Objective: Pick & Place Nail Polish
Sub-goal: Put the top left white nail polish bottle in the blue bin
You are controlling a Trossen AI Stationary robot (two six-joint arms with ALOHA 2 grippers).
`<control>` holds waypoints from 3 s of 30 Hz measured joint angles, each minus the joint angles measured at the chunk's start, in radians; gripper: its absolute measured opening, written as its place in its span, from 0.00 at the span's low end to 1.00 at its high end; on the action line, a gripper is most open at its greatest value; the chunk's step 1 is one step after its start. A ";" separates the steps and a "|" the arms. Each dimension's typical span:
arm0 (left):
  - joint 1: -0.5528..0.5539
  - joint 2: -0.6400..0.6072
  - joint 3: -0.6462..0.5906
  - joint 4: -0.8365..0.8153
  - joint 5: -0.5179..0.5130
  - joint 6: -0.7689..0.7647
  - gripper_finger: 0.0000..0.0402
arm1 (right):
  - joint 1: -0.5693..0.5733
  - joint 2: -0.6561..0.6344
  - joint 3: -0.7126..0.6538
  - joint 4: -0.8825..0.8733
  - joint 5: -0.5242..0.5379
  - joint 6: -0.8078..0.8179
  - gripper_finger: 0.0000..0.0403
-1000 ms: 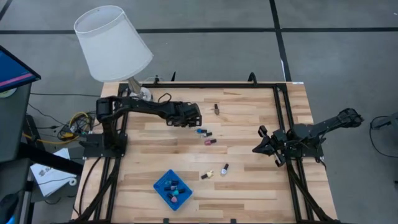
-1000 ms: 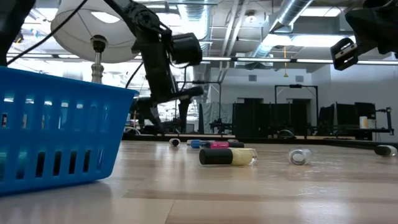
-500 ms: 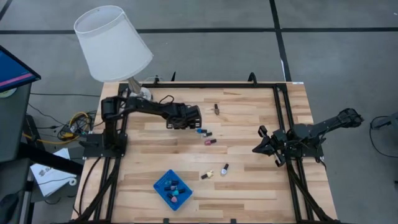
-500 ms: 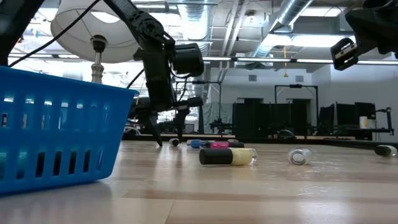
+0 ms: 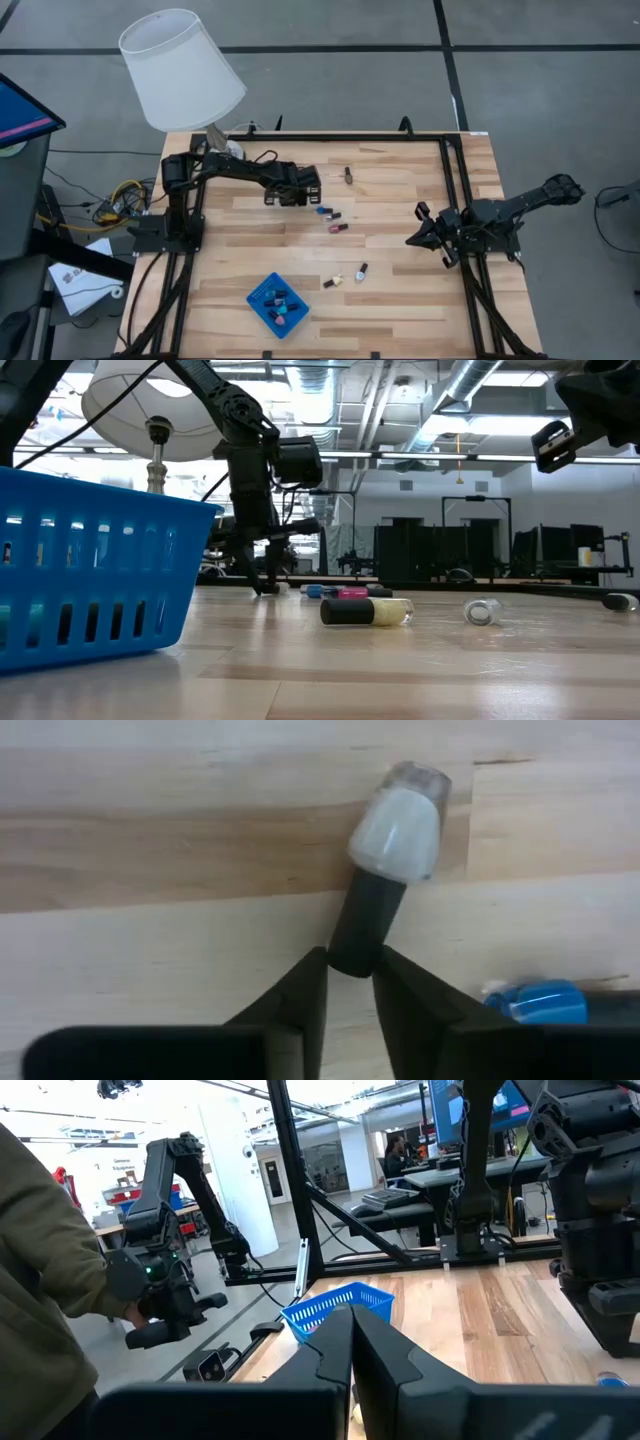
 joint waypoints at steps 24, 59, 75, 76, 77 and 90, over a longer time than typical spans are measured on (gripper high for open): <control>-0.002 -0.285 -0.003 0.101 -0.080 0.334 0.15 | 0.000 0.000 0.000 -0.001 0.000 0.000 0.00; -0.314 -1.273 -0.042 0.020 -0.297 0.874 0.00 | -0.136 -0.002 0.031 0.647 0.281 0.013 0.00; -0.342 -1.505 -0.443 0.106 -0.299 0.742 0.00 | -0.289 0.172 0.450 0.159 0.446 0.151 0.00; -0.342 -1.514 -0.459 0.107 -0.300 0.734 0.00 | -0.297 0.195 0.475 0.143 0.446 0.138 0.00; -0.342 -1.523 -0.475 0.108 -0.300 0.724 0.00 | -0.305 0.218 0.498 0.129 0.446 0.119 0.00; -0.363 -1.633 -0.662 0.148 -0.299 0.654 0.00 | -0.513 0.509 0.799 0.003 0.552 -0.067 0.00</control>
